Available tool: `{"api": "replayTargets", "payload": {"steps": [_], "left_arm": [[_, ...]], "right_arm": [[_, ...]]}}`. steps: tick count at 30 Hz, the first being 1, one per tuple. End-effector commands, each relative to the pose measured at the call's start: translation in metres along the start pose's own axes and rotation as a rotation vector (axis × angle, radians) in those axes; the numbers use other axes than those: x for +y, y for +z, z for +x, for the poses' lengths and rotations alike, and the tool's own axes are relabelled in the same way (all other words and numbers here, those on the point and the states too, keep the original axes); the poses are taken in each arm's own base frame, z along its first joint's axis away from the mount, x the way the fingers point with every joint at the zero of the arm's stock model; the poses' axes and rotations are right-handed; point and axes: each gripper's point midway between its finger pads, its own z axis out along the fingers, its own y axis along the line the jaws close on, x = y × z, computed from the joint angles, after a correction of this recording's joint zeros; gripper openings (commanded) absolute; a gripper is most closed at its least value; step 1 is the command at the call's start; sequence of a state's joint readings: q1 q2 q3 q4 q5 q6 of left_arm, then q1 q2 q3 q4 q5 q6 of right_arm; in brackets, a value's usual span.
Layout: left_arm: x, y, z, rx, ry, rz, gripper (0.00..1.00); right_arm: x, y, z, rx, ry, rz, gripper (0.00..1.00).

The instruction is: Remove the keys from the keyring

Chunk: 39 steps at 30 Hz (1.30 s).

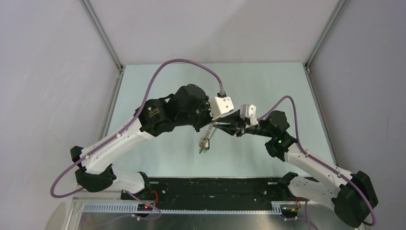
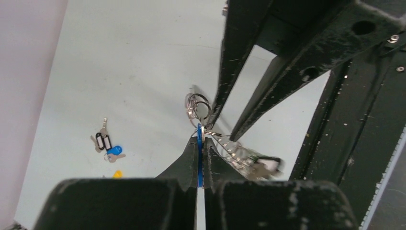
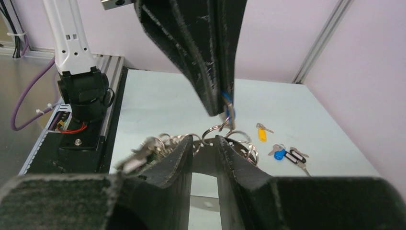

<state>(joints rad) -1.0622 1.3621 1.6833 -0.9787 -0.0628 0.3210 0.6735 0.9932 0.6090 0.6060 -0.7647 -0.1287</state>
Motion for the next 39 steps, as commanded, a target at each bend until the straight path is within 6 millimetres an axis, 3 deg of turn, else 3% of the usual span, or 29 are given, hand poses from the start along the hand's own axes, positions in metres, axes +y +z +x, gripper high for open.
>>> {"api": "replayTargets", "payload": {"steps": [1, 8, 16, 20, 27, 34, 39], "left_arm": [[-0.008, -0.024, -0.036, -0.155, -0.029, 0.064, 0.0], [-0.01, -0.023, -0.038, -0.156, -0.044, 0.071, 0.0], [-0.007, -0.025, -0.041, -0.164, -0.051, 0.061, 0.0], [-0.004, -0.026, -0.04, -0.16, -0.067, 0.041, 0.0], [0.003, -0.028, -0.037, -0.156, -0.109, 0.017, 0.0], [0.016, -0.028, -0.028, -0.149, -0.222, 0.021, 0.0], [0.019, -0.022, -0.018, -0.127, -0.286, 0.035, 0.0]], "right_arm": [[-0.007, 0.009, -0.031, -0.073, -0.058, -0.001, 0.29], [-0.008, 0.014, -0.033, -0.079, -0.056, -0.005, 0.29], [-0.016, 0.01, -0.03, -0.049, -0.058, 0.051, 0.19], [-0.017, 0.008, -0.03, -0.039, -0.059, 0.067, 0.23], [-0.017, 0.005, -0.028, -0.027, -0.057, 0.079, 0.01], [-0.01, 0.0, -0.023, 0.008, -0.055, 0.057, 0.0], [0.0, -0.003, -0.034, -0.014, -0.079, 0.016, 0.0]]}}
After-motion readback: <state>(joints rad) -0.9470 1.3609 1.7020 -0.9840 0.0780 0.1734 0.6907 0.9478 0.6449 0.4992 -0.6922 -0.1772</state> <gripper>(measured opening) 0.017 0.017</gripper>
